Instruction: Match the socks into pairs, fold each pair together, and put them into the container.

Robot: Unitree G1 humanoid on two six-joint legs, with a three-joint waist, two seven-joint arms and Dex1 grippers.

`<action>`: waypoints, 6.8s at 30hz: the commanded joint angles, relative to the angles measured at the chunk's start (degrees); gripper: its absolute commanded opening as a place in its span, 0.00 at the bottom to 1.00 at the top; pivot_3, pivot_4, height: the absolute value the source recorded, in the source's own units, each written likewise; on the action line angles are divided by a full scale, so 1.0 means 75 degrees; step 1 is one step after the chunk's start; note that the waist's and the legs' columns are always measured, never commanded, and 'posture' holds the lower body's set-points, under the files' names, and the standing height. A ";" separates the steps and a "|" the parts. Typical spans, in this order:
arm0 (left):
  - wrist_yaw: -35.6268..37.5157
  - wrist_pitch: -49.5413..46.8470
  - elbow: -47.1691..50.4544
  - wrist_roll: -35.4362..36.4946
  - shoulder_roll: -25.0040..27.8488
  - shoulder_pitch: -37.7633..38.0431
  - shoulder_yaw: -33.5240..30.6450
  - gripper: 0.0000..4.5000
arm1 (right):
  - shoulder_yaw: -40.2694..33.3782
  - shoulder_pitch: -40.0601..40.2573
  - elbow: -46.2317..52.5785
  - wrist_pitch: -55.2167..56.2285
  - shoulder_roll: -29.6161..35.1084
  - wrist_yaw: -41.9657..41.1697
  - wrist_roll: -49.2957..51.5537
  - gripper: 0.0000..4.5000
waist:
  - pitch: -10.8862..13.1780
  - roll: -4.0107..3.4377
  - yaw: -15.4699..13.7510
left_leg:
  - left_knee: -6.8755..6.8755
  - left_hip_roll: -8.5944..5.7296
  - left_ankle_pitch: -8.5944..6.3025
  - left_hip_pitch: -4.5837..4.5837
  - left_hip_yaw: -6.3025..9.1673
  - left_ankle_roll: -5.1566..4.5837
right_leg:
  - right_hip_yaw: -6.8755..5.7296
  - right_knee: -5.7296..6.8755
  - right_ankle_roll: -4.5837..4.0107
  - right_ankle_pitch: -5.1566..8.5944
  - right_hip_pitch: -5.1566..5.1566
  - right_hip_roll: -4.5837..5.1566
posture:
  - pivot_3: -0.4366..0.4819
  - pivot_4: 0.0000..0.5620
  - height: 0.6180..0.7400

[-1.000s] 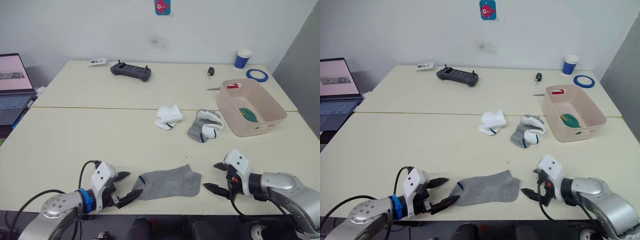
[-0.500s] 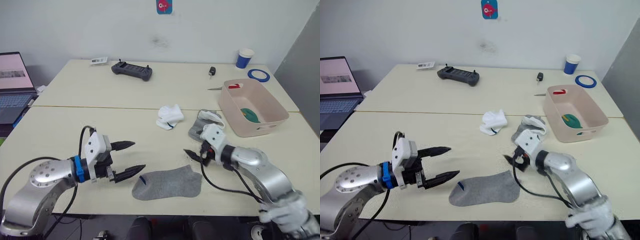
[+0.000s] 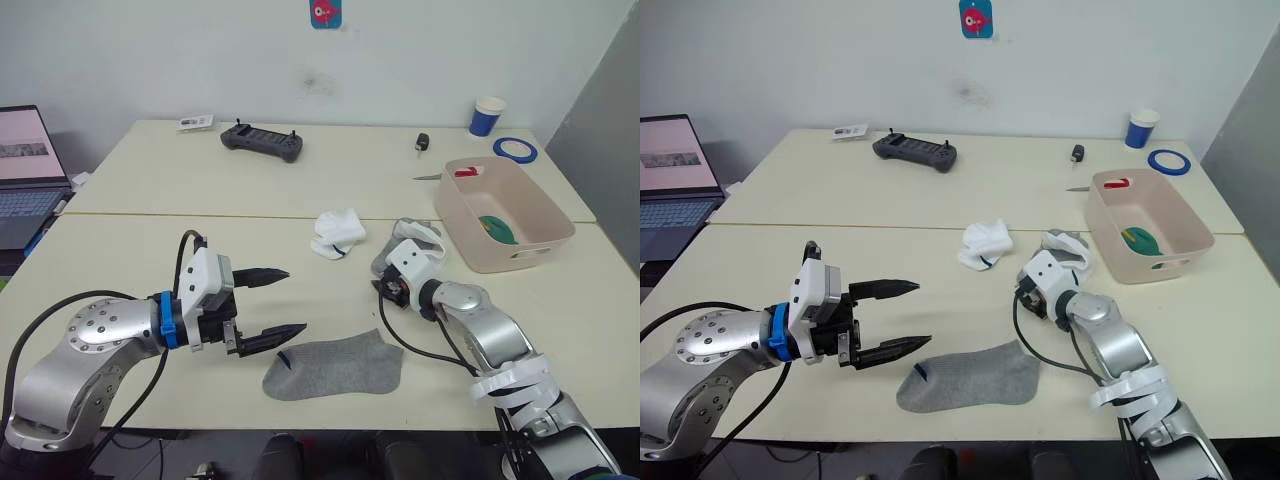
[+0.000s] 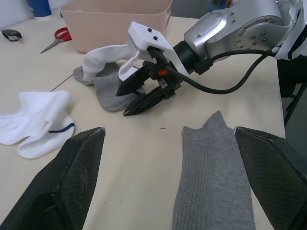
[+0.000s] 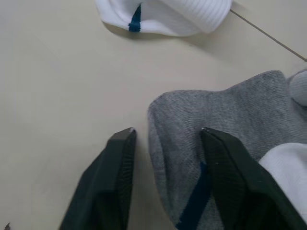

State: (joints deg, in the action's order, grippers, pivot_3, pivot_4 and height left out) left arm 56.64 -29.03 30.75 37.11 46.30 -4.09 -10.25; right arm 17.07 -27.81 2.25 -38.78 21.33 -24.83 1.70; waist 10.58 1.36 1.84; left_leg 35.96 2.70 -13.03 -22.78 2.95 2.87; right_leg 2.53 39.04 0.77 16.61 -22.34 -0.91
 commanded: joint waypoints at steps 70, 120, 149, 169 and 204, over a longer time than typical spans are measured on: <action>0.0131 -0.0457 -0.0495 0.0037 0.0868 -0.0537 -0.0542 1.00 | -0.0132 -0.0549 0.2764 -0.3283 -0.1375 0.0830 0.3066 0.01 | 0.0011 -0.0018 0.0186 | -0.0032 0.0010 -0.0001 -0.0033 -0.0011 -0.0003 | 0.0014 0.0002 -0.0006 0.0007 -0.0066 -0.0012 | 0.48 0.27 1.00; -0.0227 0.7638 -0.5654 -0.5574 -0.0477 -0.1685 0.2709 0.18 | 0.0786 0.0704 0.2248 0.2792 0.2996 -0.1792 -0.0814 1.00 | 0.0002 -0.0020 -0.0017 | 0.0017 -0.0009 0.0012 -0.0072 -0.0037 -0.0019 | 0.0026 0.0003 0.0033 -0.0046 -0.0089 0.0006 | 0.48 0.27 1.00; 0.0249 0.6148 -0.5117 -0.3819 -0.0363 -0.1554 0.2237 0.00 | 0.1330 -0.1392 -0.2550 0.8741 0.1720 -0.2724 -0.2636 0.01 | 0.0002 -0.0021 -0.0008 | 0.0012 0.0000 0.0022 -0.0076 -0.0034 -0.0035 | 0.0024 0.0047 -0.0019 -0.0075 -0.0108 -0.0004 | 0.48 0.27 1.00; 0.0078 -0.3489 -0.1826 0.2324 0.0893 -0.1012 0.0655 0.00 | -0.1391 0.0084 0.3671 -0.2655 0.3109 -0.3777 0.4565 0.01 | 0.0006 -0.0019 0.0016 | 0.0014 0.0002 0.0023 -0.0003 -0.0006 -0.0033 | 0.0006 0.0111 -0.0015 0.0011 -0.0053 -0.0008 | 0.48 0.27 1.00; -0.0882 -0.2403 -0.5838 -0.1256 -0.1182 -0.3488 0.1852 0.00 | -0.0170 -0.2406 -0.1389 0.0750 0.1698 -0.3339 0.1065 1.00 | 0.0008 -0.0015 0.0004 | 0.0014 -0.0005 0.0024 -0.0042 -0.0009 -0.0031 | 0.0007 0.0122 -0.0016 0.0007 -0.0105 -0.0011 | 0.48 0.27 1.00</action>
State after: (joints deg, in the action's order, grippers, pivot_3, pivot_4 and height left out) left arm 49.65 -48.34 -12.45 28.89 37.60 -29.45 3.59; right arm 18.10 -45.83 -10.88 -35.83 33.39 -49.71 10.11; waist 10.63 1.25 1.87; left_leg 36.06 2.66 -12.85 -23.09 2.88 2.63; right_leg 2.58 39.96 0.65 16.66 -23.12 -0.99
